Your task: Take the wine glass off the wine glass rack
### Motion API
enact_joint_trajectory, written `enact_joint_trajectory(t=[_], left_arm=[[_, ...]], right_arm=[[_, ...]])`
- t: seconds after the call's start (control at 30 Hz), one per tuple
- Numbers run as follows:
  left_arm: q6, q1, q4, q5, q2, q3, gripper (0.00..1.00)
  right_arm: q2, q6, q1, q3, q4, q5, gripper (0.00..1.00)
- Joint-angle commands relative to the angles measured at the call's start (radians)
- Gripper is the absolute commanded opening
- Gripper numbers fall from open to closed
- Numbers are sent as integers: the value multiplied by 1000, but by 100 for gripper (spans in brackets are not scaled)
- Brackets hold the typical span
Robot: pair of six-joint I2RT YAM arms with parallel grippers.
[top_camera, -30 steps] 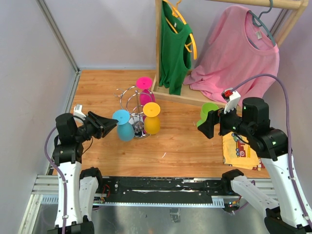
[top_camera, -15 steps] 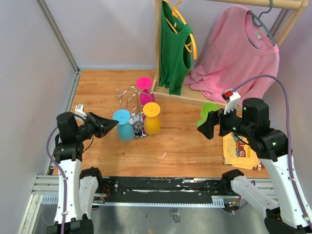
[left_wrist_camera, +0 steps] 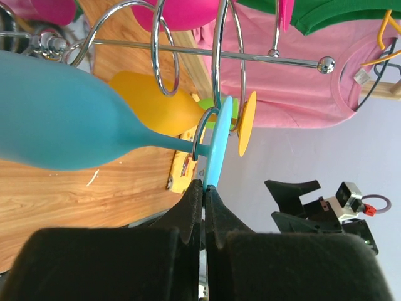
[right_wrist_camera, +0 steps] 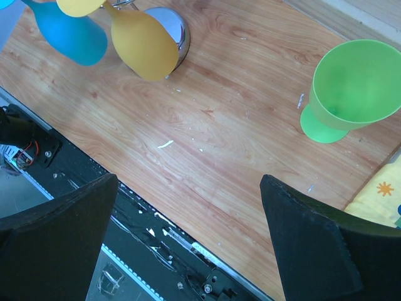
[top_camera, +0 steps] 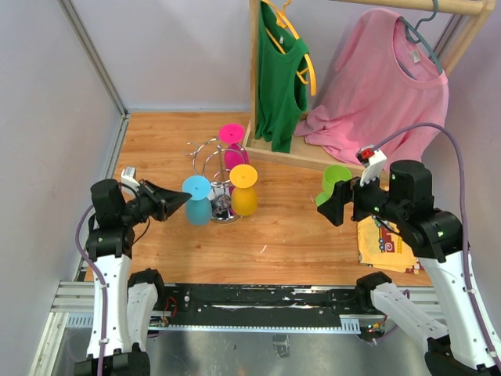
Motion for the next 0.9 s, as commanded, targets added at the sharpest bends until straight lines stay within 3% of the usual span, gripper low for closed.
enact_joint_trajectory(t=[0.0,0.87], left_arm=[[-43,6,5,34,7,47,0],[6,6,-214,-65,-49,147,0]], right_arm=[[-15,-4,-28,-8,-2,-1,98],[-39,-6,-27,-9,-29,5,98]])
